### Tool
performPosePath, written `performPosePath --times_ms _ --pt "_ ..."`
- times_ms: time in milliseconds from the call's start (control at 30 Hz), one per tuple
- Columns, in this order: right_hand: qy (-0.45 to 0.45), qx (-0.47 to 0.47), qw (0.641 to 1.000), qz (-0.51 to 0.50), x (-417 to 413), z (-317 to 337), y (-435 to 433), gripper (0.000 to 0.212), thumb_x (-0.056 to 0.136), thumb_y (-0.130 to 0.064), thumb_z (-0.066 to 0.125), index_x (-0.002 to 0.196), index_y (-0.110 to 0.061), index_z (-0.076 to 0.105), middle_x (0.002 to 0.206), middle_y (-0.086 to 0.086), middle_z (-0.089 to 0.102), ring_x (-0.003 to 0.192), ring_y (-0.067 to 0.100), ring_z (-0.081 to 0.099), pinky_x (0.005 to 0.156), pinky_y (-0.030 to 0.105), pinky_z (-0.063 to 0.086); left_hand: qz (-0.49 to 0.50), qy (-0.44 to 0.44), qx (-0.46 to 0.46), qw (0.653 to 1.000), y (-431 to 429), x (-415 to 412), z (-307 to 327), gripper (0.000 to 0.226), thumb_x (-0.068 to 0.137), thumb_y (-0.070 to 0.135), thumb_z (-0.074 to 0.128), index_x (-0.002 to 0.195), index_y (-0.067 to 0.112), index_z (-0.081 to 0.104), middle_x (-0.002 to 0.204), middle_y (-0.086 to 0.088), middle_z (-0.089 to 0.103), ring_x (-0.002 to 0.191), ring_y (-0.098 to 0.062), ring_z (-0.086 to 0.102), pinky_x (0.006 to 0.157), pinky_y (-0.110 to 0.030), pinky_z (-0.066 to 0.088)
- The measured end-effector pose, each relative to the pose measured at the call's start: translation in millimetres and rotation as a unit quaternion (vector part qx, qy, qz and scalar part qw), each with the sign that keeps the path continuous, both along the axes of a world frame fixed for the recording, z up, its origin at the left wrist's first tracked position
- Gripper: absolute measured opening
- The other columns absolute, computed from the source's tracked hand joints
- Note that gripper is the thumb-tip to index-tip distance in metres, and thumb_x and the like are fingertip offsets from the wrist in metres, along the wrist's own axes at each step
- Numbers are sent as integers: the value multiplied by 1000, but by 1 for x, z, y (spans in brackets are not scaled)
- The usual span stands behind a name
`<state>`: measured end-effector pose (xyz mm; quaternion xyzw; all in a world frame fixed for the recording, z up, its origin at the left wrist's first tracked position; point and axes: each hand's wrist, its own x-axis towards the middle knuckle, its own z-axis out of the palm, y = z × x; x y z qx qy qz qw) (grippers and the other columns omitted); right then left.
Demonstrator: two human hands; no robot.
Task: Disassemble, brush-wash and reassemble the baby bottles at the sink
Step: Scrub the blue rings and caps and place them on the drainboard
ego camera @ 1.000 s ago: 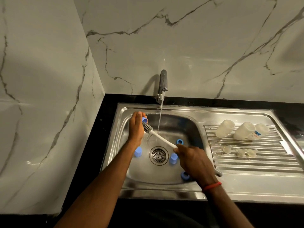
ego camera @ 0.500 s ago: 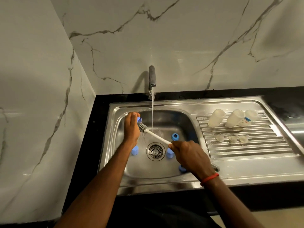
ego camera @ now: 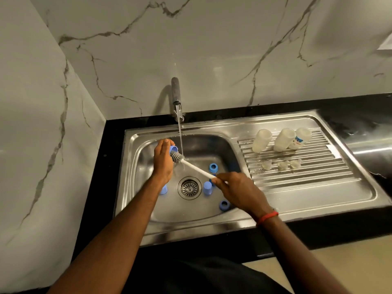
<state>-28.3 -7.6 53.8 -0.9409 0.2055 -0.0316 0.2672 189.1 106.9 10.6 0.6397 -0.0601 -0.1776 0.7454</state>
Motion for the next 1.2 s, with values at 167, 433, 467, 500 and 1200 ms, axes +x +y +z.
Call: performPosePath --times_ms 167,433,467,500,1200 --pt "-16 2 998 -66 0 -7 -17 44 100 -55 43 96 -21 70 64 -4 58 58 16 56 54 31 43 -6 11 -38 999 -11 -8 14 28 105 9 40 80 10 53 77 -3 50 62 -7 49 55 -21 46" --pt "-15 139 986 -91 -29 -14 -25 36 100 -49 49 90 -22 71 60 -2 59 53 4 55 53 17 40 167 334 -131 918 -18 5 7 27 104 29 52 83 12 57 83 -6 57 71 -22 57 56 -30 58" --pt "-31 149 982 -109 -31 -13 -28 35 100 -48 50 90 -23 71 61 -2 60 54 6 56 55 21 43 161 349 -144 912 -20 6 5 32 104 34 51 85 10 57 85 -7 58 73 -23 58 63 -32 60" --pt "-40 162 978 -126 -33 -13 -31 35 99 -49 49 90 -24 72 64 0 64 56 8 58 57 25 47 155 358 -151 908 -22 6 1 37 104 39 48 87 8 58 87 -7 58 76 -24 59 74 -35 60" --pt "-13 277 944 -180 -30 -45 -31 35 96 -44 60 82 -13 69 58 -6 58 55 4 52 56 18 44 78 319 -126 936 -68 42 -42 16 103 0 47 97 4 61 108 -25 59 100 -41 63 59 -27 61"
